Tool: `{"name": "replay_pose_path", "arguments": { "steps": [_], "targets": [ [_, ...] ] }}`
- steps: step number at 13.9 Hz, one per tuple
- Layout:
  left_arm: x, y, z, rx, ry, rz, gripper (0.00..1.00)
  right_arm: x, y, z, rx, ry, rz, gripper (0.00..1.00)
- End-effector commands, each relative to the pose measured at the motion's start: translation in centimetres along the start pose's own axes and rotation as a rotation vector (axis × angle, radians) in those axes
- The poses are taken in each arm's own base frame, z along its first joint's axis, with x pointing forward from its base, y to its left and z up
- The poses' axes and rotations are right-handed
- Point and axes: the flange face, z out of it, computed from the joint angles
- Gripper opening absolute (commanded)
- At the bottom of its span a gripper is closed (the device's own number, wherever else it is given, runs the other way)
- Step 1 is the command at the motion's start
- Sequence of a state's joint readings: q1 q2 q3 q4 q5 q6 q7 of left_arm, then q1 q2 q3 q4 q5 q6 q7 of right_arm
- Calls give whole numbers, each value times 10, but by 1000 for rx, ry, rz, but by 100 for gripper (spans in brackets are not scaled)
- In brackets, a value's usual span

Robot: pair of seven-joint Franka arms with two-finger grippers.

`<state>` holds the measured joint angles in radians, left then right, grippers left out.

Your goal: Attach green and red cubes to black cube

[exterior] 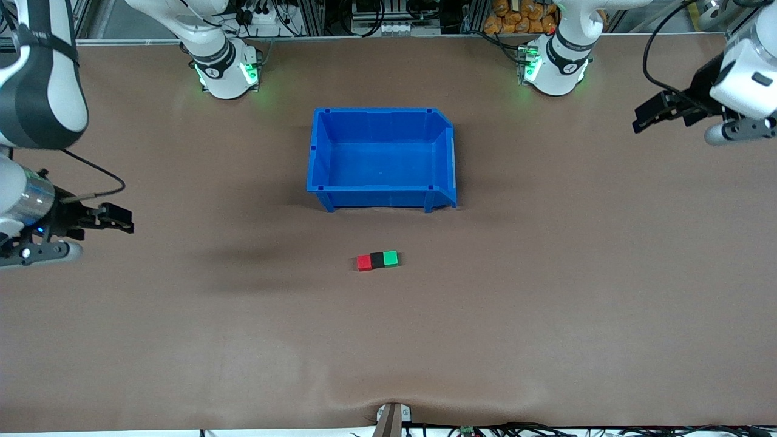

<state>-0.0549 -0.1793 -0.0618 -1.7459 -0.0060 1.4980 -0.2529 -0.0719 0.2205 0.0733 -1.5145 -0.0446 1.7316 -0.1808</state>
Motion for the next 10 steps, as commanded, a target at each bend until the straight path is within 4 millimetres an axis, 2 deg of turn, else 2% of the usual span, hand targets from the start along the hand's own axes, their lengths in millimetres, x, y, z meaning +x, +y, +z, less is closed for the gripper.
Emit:
{"name": "replay_pose_path", "arguments": {
  "steps": [1, 5, 7, 10],
  "targets": [
    [-18, -2, 2, 19, 38, 28, 100, -25, -1, -39, -29, 19, -31, 100],
    [-15, -3, -2, 11, 42, 18, 100, -54, 6, -76, -13, -18, 19, 100],
    [-6, -1, -2, 13, 43, 7, 100, -66, 4, -89, 3, -19, 119, 100],
    [-3, -9, -4, 11, 42, -9, 100, -87, 1, -100, 66, -68, 230, 100]
  ]
}}
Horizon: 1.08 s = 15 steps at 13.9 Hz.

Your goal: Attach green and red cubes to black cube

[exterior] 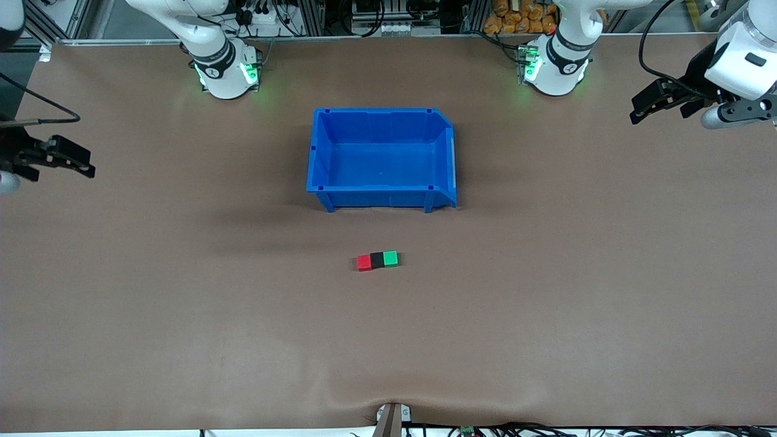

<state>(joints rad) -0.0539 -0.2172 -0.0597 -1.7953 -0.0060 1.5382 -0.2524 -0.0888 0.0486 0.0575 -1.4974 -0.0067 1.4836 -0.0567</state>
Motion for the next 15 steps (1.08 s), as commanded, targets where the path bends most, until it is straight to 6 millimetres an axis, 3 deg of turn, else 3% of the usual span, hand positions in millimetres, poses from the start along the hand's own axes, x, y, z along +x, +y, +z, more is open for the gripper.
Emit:
{"name": "replay_pose_path", "arguments": {
  "steps": [1, 5, 8, 12, 15],
  "targets": [
    [6, -7, -8, 12, 20, -6, 100, -23, 1, -12, 36, -33, 79, 100],
    [33, -5, -7, 21, 10, -4, 100, -43, -2, -18, 34, -51, 86, 100],
    [53, -3, -4, 54, 1, -1, 100, -45, 0, -15, 34, -55, 89, 100],
    [57, -1, -12, 58, 19, 11, 100, -39, 1, 0, 46, -40, 70, 100],
    [54, 10, -11, 57, 15, 33, 100, -45, 4, -5, 91, -31, 72, 100]
  ]
}}
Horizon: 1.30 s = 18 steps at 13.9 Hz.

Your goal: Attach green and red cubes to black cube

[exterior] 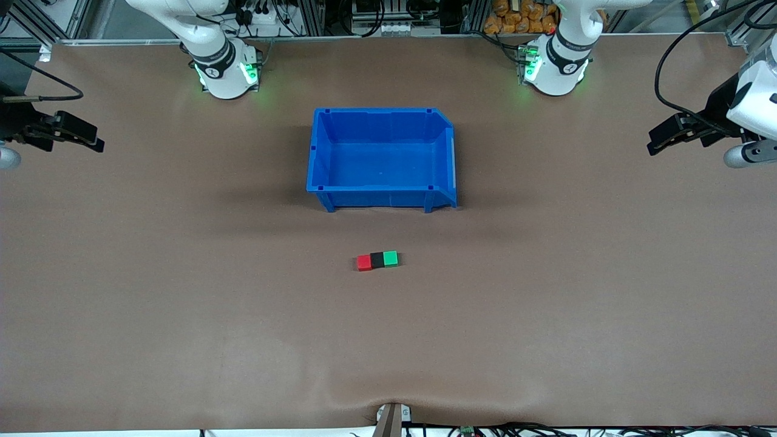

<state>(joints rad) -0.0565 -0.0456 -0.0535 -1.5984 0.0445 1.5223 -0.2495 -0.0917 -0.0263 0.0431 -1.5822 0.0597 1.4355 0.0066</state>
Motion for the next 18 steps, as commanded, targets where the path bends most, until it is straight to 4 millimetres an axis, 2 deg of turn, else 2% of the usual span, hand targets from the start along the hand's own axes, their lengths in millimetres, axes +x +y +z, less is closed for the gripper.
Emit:
{"name": "replay_pose_path", "arguments": {
  "steps": [1, 10, 18],
  "targets": [
    [-1, 8, -5, 16, -5, 36, 100, -17, 5, -10, 26, 24, -6, 100],
    [1, 4, -6, 21, -2, 31, 100, -19, -7, -13, -12, 35, -75, 100],
    [3, 1, -8, 4, -1, 26, 100, -19, -4, -12, -11, 29, -70, 100]
  ]
}}
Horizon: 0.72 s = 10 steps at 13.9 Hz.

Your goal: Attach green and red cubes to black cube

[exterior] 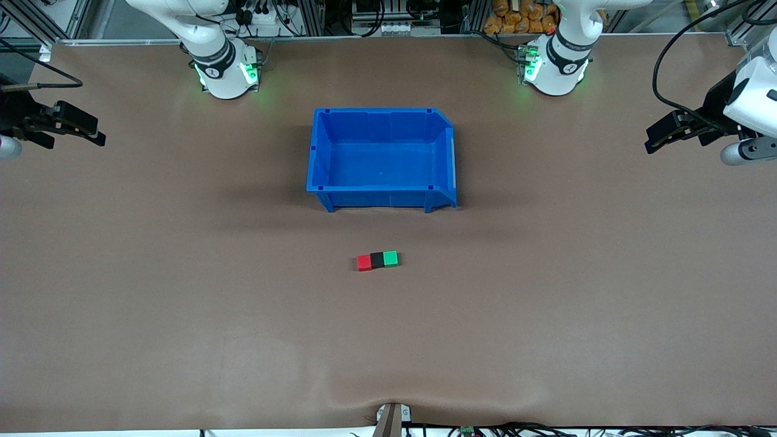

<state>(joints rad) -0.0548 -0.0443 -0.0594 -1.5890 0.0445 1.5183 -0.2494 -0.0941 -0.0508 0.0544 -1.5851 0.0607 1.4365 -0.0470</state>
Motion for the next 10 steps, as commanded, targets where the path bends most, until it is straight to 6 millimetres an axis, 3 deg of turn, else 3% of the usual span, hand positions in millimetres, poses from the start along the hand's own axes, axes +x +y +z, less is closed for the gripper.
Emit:
{"name": "replay_pose_path", "arguments": {
  "steps": [1, 10],
  "targets": [
    [3, -1, -5, 4, -4, 24, 100, -11, 2, -2, -9, 5, -5, 100],
    [3, 4, -4, 4, -6, 32, 100, -12, 7, -3, -1, 6, -2, 100]
  ]
}}
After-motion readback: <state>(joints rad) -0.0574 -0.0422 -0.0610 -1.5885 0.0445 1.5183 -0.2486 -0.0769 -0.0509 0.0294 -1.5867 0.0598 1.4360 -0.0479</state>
